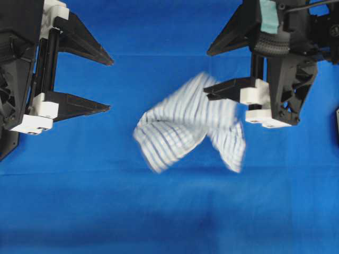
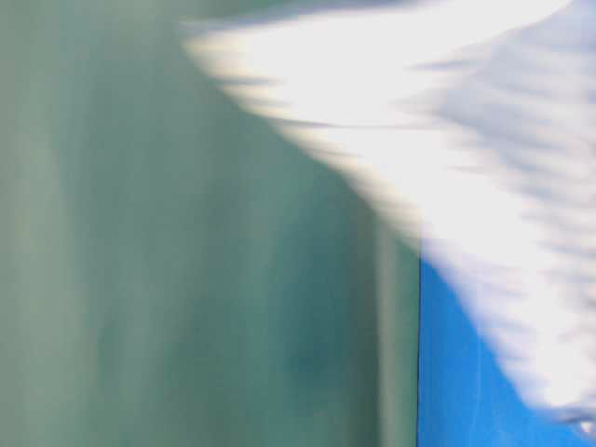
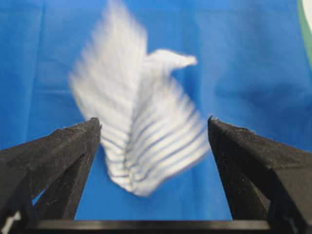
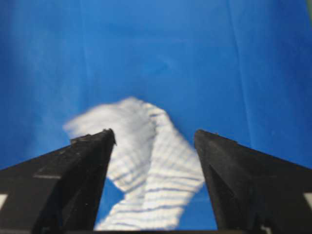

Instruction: Lift the towel with both arms.

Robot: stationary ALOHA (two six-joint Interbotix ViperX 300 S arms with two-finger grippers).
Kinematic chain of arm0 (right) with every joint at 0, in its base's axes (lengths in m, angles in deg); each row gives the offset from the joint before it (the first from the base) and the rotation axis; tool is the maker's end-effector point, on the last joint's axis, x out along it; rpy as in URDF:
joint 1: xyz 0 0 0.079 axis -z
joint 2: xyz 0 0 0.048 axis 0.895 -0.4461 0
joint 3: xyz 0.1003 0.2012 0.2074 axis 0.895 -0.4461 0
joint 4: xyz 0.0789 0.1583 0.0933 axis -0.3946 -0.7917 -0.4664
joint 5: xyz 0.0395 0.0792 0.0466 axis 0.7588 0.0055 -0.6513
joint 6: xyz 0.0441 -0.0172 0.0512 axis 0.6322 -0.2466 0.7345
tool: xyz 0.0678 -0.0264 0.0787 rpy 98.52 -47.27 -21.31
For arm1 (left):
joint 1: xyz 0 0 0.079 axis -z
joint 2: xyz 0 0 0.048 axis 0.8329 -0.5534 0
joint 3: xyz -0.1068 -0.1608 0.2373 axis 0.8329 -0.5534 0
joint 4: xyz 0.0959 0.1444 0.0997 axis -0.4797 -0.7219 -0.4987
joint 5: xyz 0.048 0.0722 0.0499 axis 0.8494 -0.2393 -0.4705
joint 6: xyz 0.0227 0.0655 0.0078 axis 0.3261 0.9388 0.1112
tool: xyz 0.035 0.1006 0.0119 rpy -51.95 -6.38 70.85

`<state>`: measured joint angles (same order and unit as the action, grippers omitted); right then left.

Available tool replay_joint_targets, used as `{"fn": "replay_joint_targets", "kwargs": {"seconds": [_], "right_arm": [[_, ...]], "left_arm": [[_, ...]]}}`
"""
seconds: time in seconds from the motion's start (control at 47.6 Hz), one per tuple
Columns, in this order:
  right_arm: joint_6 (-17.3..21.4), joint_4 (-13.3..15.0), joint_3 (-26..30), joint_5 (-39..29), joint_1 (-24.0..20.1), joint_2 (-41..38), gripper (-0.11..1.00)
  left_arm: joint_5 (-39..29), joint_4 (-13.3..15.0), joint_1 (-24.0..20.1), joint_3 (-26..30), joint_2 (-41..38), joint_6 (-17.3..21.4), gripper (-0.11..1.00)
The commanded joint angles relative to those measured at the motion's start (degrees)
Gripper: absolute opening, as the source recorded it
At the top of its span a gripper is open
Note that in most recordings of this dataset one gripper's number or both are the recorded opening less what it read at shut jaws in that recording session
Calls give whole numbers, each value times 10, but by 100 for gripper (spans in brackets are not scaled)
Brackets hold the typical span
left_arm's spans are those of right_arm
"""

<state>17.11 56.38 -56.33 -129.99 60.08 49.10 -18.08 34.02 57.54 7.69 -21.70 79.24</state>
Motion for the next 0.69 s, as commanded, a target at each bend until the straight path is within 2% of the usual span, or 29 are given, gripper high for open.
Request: {"fn": "replay_joint_targets", "kwargs": {"seconds": [0.0,0.147,0.252,0.441,0.672], "right_arm": [[1,3,3,7,-1,5,67],[4,3,-25,11,-1,5,67],[7,3,-66,24,-1,5,67],[20,2,-164,76,-3,5,67],[57,2,-285,160,-4,4,67]], "left_arm": [[8,0,-1,1,6,-1,84],[30,0,-1,-28,5,-1,84],[71,0,-1,-70,-1,0,84],[156,-1,-1,-142,-33,1,84],[224,0,-1,-192,-97,8,84]]}}
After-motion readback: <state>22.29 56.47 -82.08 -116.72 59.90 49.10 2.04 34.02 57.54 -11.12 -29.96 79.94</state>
